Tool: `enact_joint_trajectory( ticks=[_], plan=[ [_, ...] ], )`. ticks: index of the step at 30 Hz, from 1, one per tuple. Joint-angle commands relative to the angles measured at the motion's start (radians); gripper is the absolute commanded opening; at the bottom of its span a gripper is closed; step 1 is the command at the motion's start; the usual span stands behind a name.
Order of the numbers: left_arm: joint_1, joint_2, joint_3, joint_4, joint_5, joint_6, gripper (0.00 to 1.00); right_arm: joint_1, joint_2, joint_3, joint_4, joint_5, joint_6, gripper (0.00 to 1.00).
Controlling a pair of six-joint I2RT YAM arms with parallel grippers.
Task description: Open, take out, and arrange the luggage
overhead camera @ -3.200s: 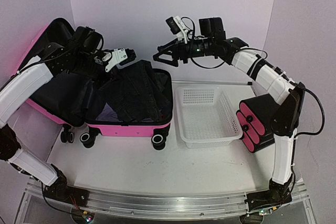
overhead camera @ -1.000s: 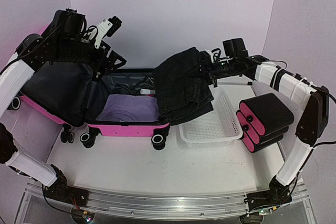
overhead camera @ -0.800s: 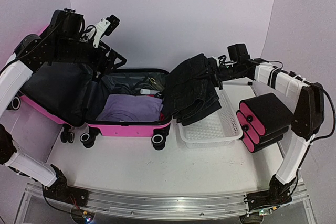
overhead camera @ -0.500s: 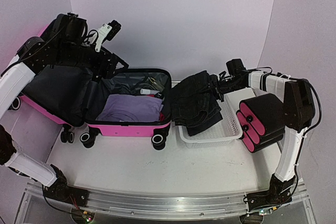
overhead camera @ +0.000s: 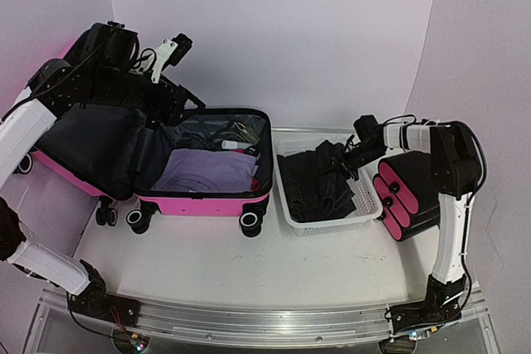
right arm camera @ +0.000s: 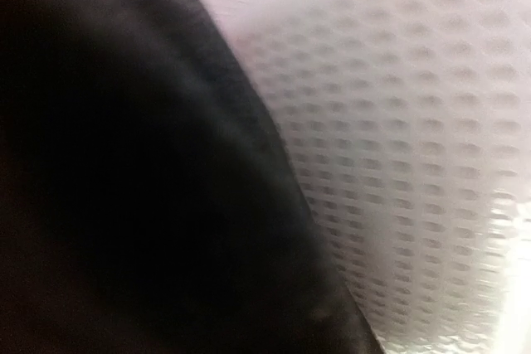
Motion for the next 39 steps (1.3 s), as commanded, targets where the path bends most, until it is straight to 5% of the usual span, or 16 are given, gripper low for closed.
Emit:
enact_joint_trajectory(
  ticks=[1,5,9,16,20,25,28,33,39],
  plan=[
    [-0.003,-0.029,0.0,0.039,0.028,-0.019,0.86,0.012,0.035,0.071,-0.107,0.074,-0.113,0.0],
    [-0.003,-0.037,-0.004,0.039,0.035,-0.025,0.86,0.011,0.066,0.109,-0.182,0.168,-0.174,0.09],
    [-0.003,-0.033,-0.016,0.04,0.017,-0.024,0.86,0.015,0.047,0.172,-0.293,0.31,-0.241,0.38],
    [-0.001,-0.036,-0.101,0.037,-0.073,-0.054,0.88,0.135,-0.229,0.202,-0.53,0.872,-0.303,0.79],
    [0.0,-0.03,-0.153,0.036,-0.102,-0.061,0.88,0.203,-0.3,0.161,-0.576,1.006,-0.335,0.81],
    [0.026,-0.004,-0.206,0.038,-0.096,-0.167,0.88,0.261,-0.325,0.017,-0.372,0.642,-0.31,0.74],
    [0.057,0.016,-0.236,0.047,-0.024,-0.235,0.88,0.249,-0.292,-0.054,-0.25,0.572,-0.275,0.59],
    [0.074,0.015,-0.286,0.072,0.034,-0.302,0.89,0.229,-0.184,-0.118,-0.187,0.757,-0.276,0.46],
    [0.128,0.075,-0.338,0.125,0.042,-0.304,0.89,0.256,-0.206,-0.123,-0.202,0.849,-0.269,0.47]
  ],
)
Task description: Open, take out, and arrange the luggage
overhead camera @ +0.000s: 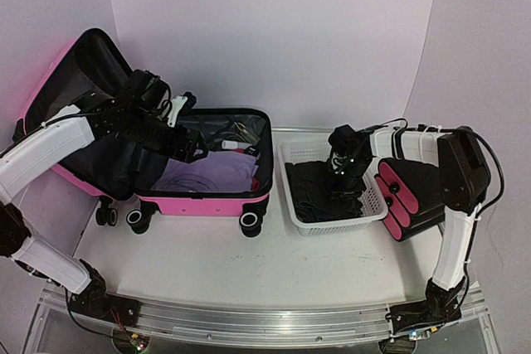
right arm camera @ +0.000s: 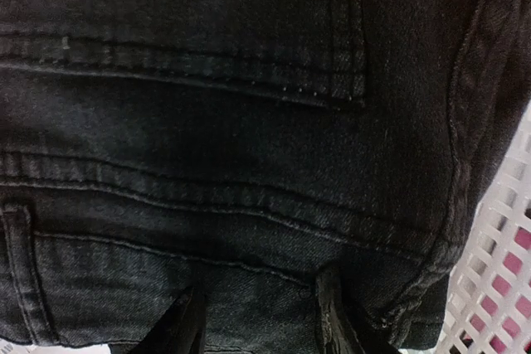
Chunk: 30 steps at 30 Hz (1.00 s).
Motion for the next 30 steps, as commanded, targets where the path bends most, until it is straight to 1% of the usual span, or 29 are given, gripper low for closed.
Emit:
enact_joint_trajectory(
  ticks=[1,2,3,5,7,9,10,12,14,17,20,23,26,30],
  plan=[
    [0.081,0.056,-0.034,0.109,0.052,-0.028,0.89,0.038,-0.075,0.029,0.034,0.1,0.011,0.5],
    [0.115,0.078,-0.035,0.129,0.083,-0.032,0.89,0.044,-0.096,0.046,0.034,0.09,0.019,0.53],
    [0.149,0.11,-0.027,0.143,0.115,-0.036,0.89,0.046,-0.116,0.06,0.035,0.084,0.033,0.59],
    [0.183,0.176,0.016,0.148,0.117,-0.012,0.89,0.047,-0.145,0.074,0.066,0.018,0.058,0.68],
    [0.186,0.231,0.063,0.133,0.071,0.021,0.9,0.047,-0.158,0.061,0.158,-0.088,0.064,0.73],
    [0.196,0.287,0.111,0.1,0.044,0.023,0.91,0.048,-0.158,0.041,0.255,-0.175,0.079,0.77],
    [0.197,0.315,0.14,0.075,0.035,0.023,0.91,0.047,-0.145,0.043,0.27,-0.207,0.086,0.78],
    [0.199,0.369,0.172,0.027,0.019,0.029,0.9,0.048,-0.122,0.074,0.254,-0.227,0.115,0.79],
    [0.21,0.437,0.219,-0.063,0.021,0.016,0.87,0.047,-0.116,0.094,0.226,-0.244,0.13,0.8],
    [0.228,0.472,0.239,-0.145,0.052,-0.004,0.84,0.047,-0.139,0.11,0.188,-0.234,0.148,0.83],
    [0.263,0.464,0.217,-0.156,0.11,-0.018,0.87,0.047,-0.156,0.135,0.158,-0.21,0.13,0.84],
    [0.318,0.495,0.229,-0.157,0.184,-0.005,0.88,0.047,-0.14,0.173,0.129,-0.203,0.12,0.84],
    [0.363,0.542,0.271,-0.161,0.218,-0.013,0.88,0.047,-0.103,0.24,0.1,-0.217,0.122,0.84],
    [0.368,0.604,0.364,-0.161,0.275,-0.021,0.85,0.047,-0.043,0.348,0.083,-0.248,0.115,0.84]
  ],
)
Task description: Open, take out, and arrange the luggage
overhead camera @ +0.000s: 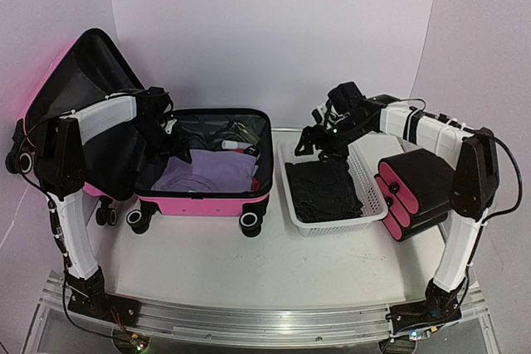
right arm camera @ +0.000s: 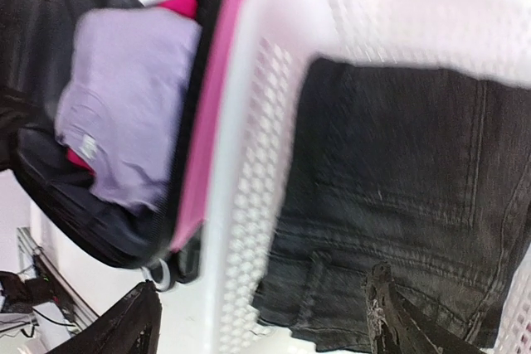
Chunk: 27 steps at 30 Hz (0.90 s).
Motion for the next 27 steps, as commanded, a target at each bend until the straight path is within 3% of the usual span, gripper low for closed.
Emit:
enact_joint_trajectory(
  ticks=[1,7,13,16,20,24,27],
  plan=[
    [0.001,0.054,0.119,-0.008,0.112,-0.029,0.84,-0.002,0.067,0.155,-0.013,-0.047,-0.001,0.84],
    [-0.016,0.06,0.123,-0.009,0.163,-0.074,0.82,0.016,0.197,0.348,-0.036,-0.077,0.086,0.85],
    [-0.02,-0.004,0.042,-0.008,0.141,-0.081,0.81,0.111,0.336,0.583,-0.109,-0.054,0.111,0.91],
    [-0.022,-0.043,-0.014,-0.011,0.151,-0.055,0.76,0.171,0.399,0.659,-0.116,0.003,0.151,0.95],
    [-0.029,-0.119,-0.128,-0.012,0.19,-0.027,0.61,0.239,0.499,0.762,-0.116,0.07,0.234,0.97],
    [-0.057,-0.192,-0.236,-0.01,0.197,-0.019,0.59,0.282,0.558,0.801,-0.116,0.133,0.33,0.95],
    [-0.083,-0.185,-0.276,-0.012,0.167,-0.014,0.57,0.292,0.581,0.818,-0.114,0.132,0.312,0.93]
  ],
)
